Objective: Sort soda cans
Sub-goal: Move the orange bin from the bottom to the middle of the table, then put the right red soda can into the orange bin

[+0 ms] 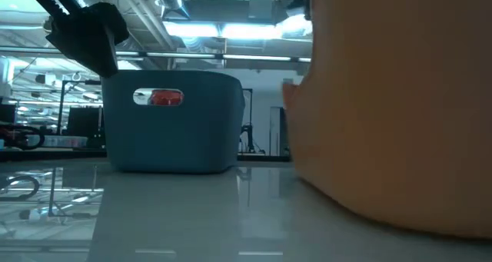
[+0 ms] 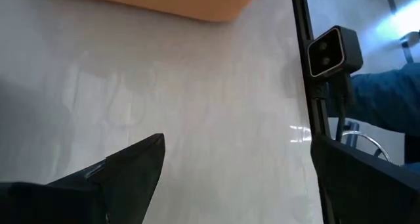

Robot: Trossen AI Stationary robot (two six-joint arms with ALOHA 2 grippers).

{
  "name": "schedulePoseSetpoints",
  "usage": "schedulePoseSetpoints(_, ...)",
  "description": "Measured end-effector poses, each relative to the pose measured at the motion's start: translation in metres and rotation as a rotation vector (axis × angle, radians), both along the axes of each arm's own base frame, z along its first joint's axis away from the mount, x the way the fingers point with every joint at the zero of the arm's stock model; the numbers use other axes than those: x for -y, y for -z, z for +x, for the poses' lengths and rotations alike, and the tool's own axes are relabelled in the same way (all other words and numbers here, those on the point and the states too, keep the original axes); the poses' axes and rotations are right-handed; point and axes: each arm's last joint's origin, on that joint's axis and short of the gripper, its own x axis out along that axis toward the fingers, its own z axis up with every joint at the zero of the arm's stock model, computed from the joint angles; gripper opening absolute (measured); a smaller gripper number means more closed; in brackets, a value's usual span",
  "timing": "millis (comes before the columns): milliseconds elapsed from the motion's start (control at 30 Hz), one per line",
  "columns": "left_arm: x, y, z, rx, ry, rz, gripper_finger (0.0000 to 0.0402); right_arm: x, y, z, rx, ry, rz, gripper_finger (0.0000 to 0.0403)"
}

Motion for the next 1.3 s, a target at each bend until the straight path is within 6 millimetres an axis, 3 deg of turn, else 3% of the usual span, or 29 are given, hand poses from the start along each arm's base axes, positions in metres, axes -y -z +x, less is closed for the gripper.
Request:
schedulePoseSetpoints(367,-0.001,0.001,0.000,-0.002,0.016,0.022,0.0368,0.060,-0.002,0.024,0.070,0.113,-0.008,0.0007)
schedulePoseSetpoints(500,-0.001,0.001,0.000,-0.001,0.017,0.023,0.0368,0.062,-0.010,0.025,0.063,0.099,-0.006,0.0007)
schedulePoseSetpoints(633,-0.002,0.002,-0.001,-0.015,0.016,0.033,0.0368,0.032,-0.052,0.014,0.066,0.034,0.127,0.0007)
schedulePoseSetpoints(767,-0.002,0.003,-0.002,-0.027,0.017,0.041,0.0368,-0.006,-0.102,-0.016,-0.007,0.024,0.247,0.0007)
schedulePoseSetpoints(900,-0.002,0.002,-0.002,-0.012,0.028,0.051,0.0368,-0.035,-0.138,-0.052,-0.141,0.077,0.414,0.0007)
schedulePoseSetpoints(1000,-0.002,0.001,-0.001,-0.001,0.022,0.067,0.0368,-0.054,-0.149,-0.071,-0.208,0.122,0.509,0.0007)
schedulePoseSetpoints(1167,-0.003,0.001,-0.001,0.008,0.015,0.081,0.0368,-0.075,-0.148,-0.088,-0.285,0.213,0.638,0.0013)
schedulePoseSetpoints(1300,-0.003,0.001,-0.001,0.008,0.016,0.082,0.0368,-0.088,-0.137,-0.099,-0.360,0.267,0.654,0.0064)
